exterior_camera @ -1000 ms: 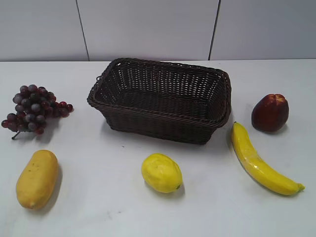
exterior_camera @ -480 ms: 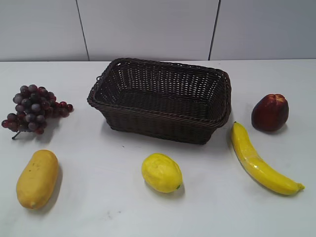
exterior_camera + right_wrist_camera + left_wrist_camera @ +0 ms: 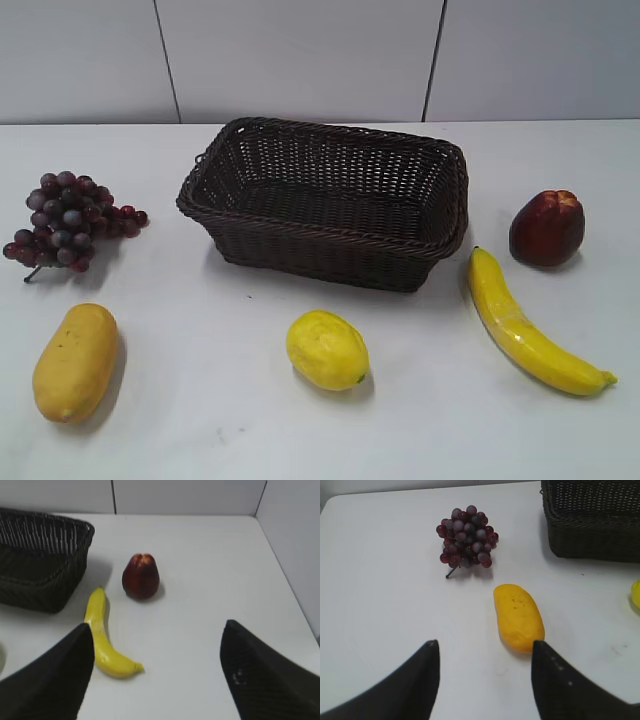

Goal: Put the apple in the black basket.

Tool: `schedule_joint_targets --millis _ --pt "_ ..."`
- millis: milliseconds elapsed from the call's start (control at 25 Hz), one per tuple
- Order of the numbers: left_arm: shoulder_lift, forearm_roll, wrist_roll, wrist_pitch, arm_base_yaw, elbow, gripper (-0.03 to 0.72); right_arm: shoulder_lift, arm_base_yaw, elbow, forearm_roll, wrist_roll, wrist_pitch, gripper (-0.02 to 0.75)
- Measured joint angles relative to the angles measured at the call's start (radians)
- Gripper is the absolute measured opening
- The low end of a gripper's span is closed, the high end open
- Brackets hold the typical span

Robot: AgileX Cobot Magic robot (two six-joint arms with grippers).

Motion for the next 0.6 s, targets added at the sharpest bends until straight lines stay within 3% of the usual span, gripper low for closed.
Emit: schedule_joint_targets --millis 320,600 --pt "0.000 -0.019 0.000 0.000 0.000 0.000 0.435 0.491 0.000 -0.019 0.012 0.002 -0.420 0.618" --pt "0.000 -0.020 0.000 0.000 0.000 0.000 0.435 1.066 0.000 -0.235 0.030 0.002 -0.451 0.662"
